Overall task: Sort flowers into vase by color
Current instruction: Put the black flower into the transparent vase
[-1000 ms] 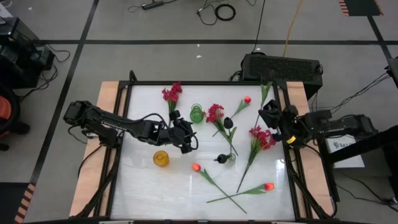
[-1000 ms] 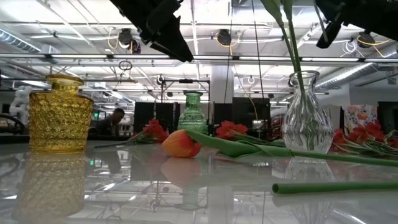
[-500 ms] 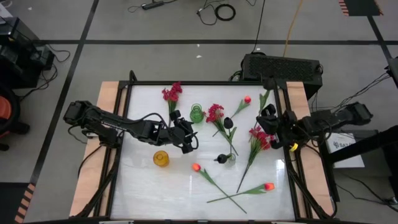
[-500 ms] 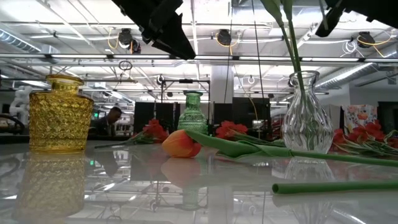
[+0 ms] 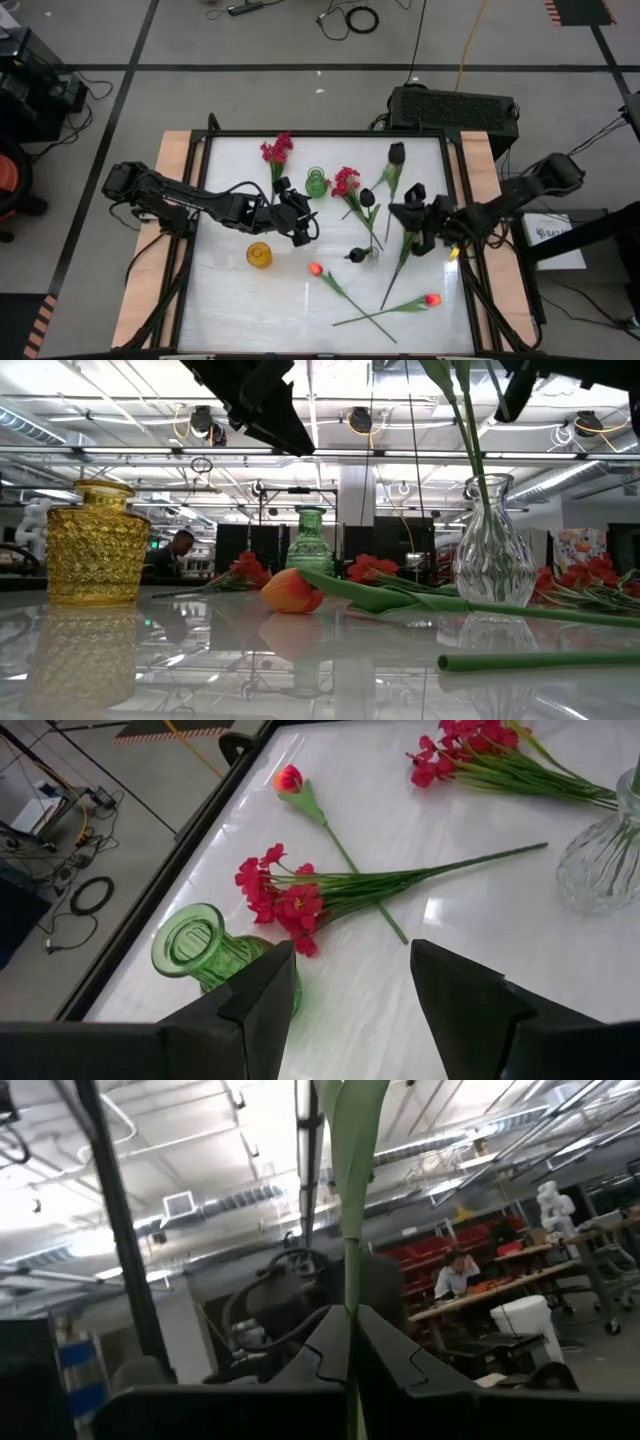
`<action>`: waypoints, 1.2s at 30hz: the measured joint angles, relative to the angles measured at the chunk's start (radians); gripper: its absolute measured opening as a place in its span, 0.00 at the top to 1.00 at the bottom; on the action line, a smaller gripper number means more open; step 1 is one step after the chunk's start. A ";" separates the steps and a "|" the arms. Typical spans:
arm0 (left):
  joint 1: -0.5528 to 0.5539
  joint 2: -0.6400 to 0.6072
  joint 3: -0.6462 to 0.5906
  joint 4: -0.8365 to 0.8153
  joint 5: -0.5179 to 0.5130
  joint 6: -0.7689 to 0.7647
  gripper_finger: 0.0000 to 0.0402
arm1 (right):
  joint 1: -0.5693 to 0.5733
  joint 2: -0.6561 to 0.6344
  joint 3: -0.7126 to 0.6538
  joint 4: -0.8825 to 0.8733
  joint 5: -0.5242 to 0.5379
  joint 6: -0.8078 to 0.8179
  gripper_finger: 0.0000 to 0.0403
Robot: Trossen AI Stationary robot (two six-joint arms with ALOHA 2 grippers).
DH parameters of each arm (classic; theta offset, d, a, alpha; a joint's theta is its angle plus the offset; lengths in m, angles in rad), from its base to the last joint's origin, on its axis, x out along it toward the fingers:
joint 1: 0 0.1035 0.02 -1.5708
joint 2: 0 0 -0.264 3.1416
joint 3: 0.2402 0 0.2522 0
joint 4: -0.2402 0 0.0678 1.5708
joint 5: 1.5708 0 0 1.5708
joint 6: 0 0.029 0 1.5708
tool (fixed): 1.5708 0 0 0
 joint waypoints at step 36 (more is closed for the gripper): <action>-0.117 -0.014 0.179 0.653 0.279 0.399 0.49 | 0.114 0.074 0.297 0.073 -0.167 -0.511 1.00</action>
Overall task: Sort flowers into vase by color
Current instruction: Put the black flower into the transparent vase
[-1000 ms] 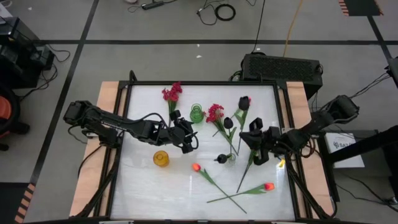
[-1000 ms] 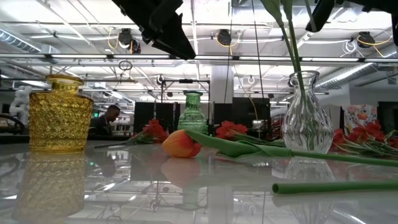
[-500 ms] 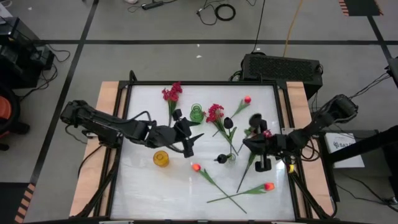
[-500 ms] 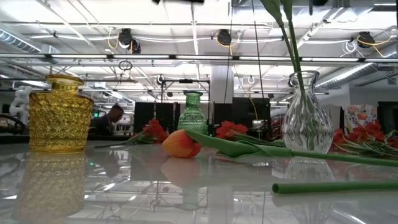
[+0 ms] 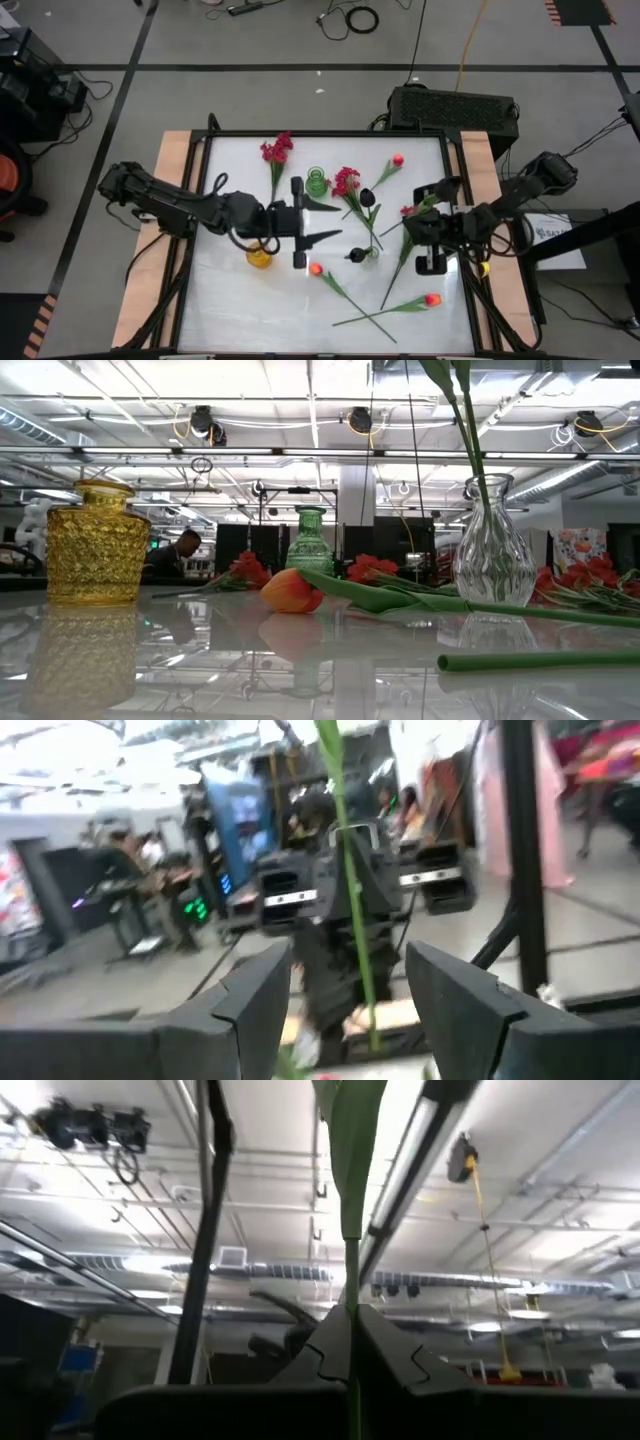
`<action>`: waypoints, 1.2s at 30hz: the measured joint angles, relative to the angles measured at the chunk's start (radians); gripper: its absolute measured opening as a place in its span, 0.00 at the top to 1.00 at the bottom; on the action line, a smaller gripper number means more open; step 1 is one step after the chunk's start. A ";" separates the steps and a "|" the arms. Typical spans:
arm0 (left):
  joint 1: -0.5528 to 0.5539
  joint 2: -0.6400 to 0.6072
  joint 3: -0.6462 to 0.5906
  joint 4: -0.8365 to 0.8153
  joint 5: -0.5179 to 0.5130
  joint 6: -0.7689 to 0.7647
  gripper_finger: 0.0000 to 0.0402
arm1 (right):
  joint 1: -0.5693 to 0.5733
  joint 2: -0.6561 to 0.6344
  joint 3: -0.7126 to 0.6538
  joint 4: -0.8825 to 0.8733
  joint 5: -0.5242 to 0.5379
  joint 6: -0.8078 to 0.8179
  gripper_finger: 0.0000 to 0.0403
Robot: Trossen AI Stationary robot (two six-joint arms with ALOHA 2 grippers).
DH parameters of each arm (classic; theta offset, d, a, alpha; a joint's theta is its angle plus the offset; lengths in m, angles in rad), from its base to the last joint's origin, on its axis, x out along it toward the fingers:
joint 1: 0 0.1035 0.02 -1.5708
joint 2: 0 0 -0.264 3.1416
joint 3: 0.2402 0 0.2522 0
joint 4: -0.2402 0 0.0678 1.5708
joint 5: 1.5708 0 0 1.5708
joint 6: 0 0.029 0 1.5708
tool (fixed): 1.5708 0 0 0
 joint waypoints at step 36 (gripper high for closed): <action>0.054 0.156 0.096 0.002 0.078 -0.083 0.71 | -0.183 0.198 0.255 -0.095 -0.204 0.122 1.00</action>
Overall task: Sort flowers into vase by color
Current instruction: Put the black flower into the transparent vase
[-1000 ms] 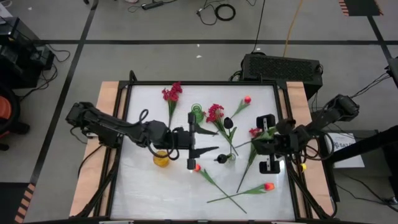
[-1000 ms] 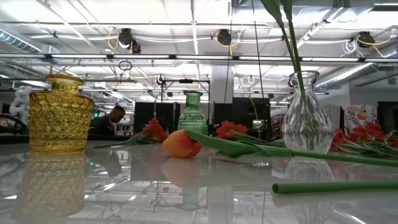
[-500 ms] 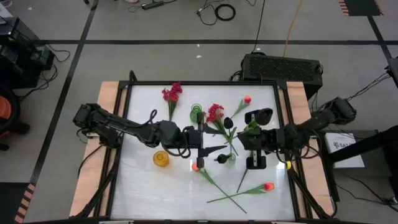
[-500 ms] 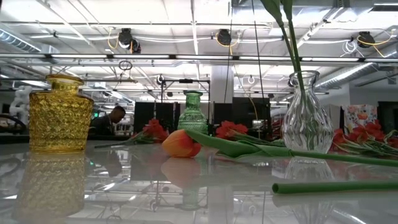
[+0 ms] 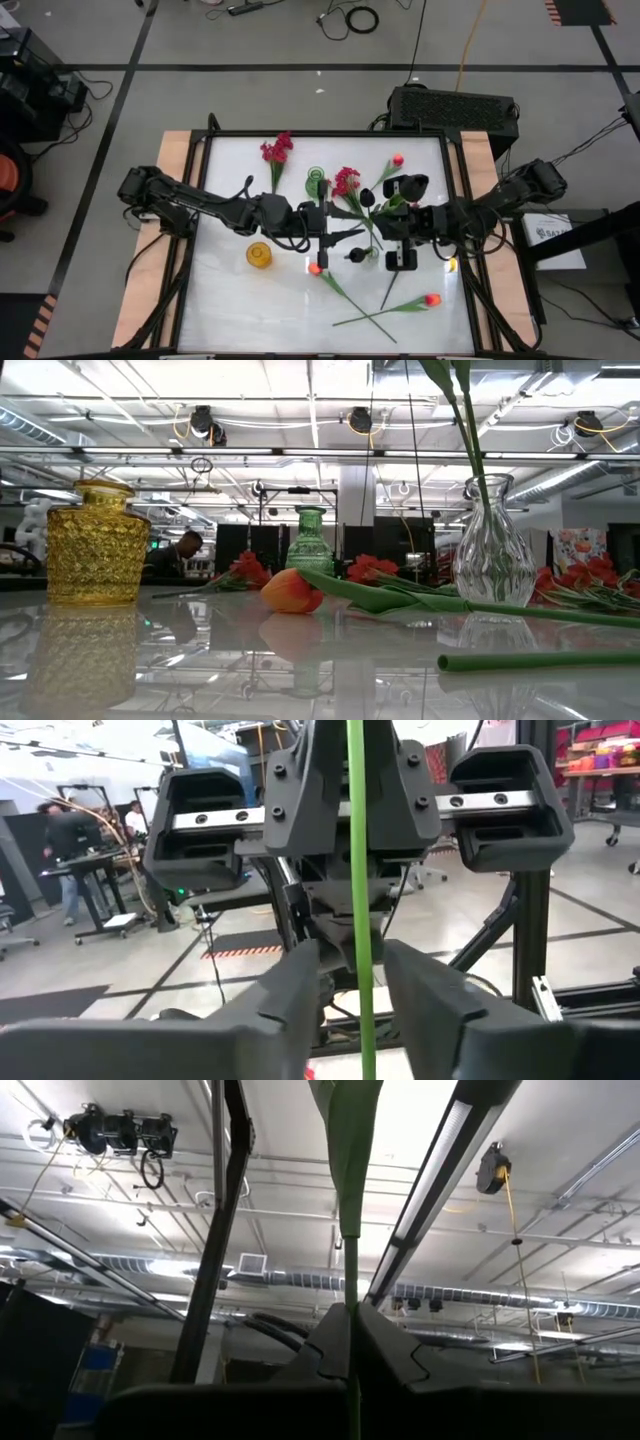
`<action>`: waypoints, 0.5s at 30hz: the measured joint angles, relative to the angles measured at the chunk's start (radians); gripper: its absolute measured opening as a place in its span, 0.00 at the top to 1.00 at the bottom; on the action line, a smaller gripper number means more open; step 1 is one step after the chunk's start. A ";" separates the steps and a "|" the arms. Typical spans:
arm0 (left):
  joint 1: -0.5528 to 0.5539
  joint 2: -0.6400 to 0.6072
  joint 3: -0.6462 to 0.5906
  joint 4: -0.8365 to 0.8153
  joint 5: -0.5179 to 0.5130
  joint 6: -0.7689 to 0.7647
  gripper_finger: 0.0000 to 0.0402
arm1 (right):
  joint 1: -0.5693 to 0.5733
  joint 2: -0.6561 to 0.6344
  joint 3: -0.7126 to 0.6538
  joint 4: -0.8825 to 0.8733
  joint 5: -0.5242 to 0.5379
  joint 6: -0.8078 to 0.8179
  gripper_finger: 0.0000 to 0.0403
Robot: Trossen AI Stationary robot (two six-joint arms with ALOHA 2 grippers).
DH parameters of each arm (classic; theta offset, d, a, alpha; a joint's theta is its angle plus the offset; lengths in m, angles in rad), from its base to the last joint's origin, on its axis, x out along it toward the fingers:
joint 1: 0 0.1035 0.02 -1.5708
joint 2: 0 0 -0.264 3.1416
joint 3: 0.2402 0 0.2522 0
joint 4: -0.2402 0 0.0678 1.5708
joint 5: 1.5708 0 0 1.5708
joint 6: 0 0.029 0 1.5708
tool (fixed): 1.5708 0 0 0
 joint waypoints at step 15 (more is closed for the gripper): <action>-0.006 -0.021 -0.001 -0.106 0.000 -0.001 0.97 | 0.004 -0.002 0.001 -0.023 0.077 0.005 0.95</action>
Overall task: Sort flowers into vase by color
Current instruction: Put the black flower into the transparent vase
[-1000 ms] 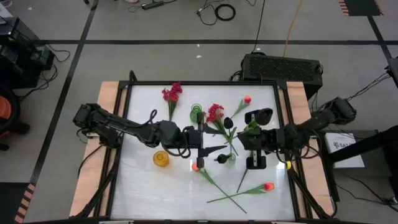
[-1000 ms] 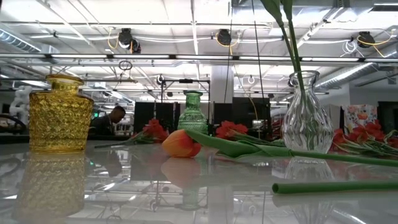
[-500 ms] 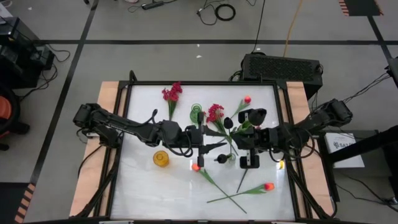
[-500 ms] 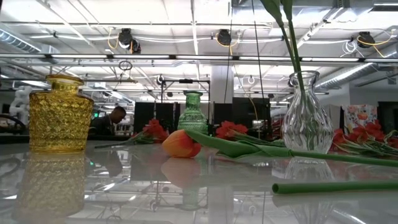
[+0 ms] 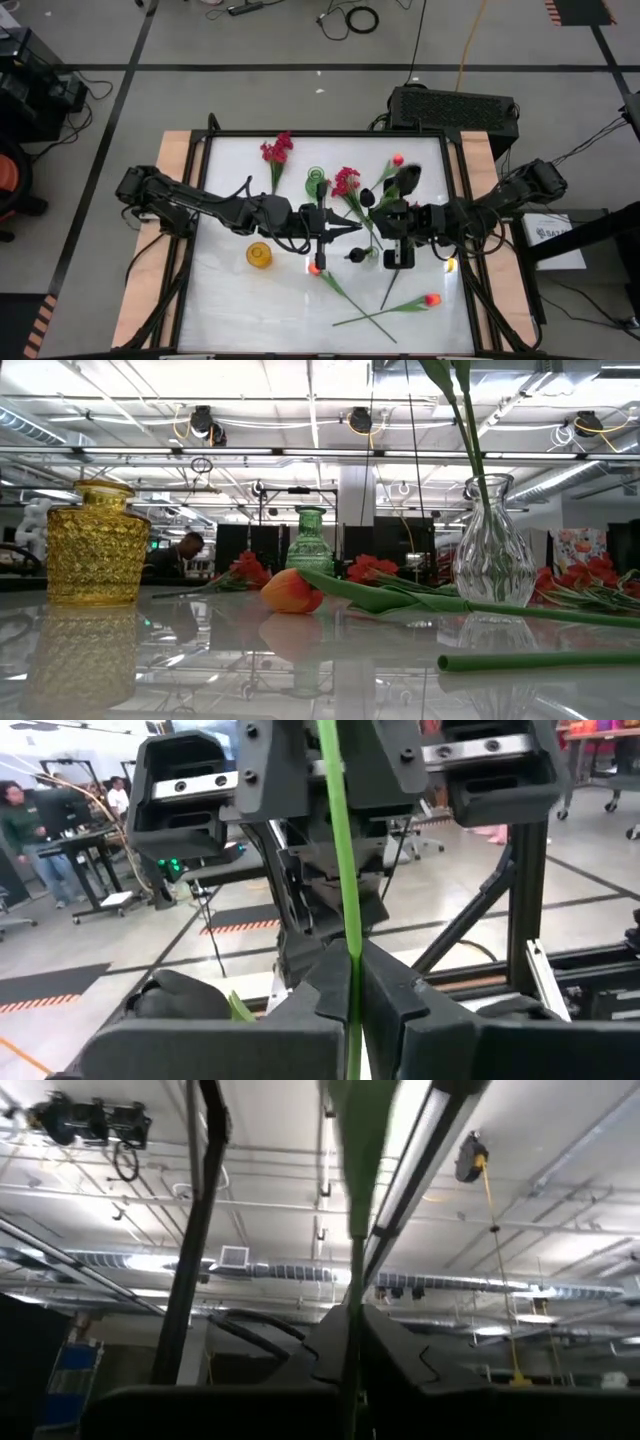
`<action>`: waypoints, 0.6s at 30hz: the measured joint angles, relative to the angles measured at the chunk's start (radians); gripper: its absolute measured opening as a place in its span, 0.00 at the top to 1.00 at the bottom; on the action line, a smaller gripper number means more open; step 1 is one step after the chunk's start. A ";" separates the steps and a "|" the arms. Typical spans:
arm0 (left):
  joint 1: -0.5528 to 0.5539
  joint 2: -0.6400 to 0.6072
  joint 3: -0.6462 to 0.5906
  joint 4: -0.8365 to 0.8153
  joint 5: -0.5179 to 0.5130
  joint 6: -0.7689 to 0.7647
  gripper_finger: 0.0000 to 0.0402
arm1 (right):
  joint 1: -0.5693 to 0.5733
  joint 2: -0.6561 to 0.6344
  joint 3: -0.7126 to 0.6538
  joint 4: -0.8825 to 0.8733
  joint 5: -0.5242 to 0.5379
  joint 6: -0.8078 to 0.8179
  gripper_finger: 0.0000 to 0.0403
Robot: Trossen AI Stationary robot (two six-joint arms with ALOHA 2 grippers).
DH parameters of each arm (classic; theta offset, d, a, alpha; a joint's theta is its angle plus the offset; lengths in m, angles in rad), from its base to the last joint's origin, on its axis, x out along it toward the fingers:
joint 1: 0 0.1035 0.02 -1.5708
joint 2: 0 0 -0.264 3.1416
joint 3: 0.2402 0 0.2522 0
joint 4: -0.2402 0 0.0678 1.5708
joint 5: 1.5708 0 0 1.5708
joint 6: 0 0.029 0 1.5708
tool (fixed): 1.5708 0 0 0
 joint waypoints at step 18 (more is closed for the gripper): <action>-0.021 -0.138 0.000 -0.411 0.001 -0.132 0.97 | 0.006 -0.090 0.000 -0.289 -0.001 0.133 0.57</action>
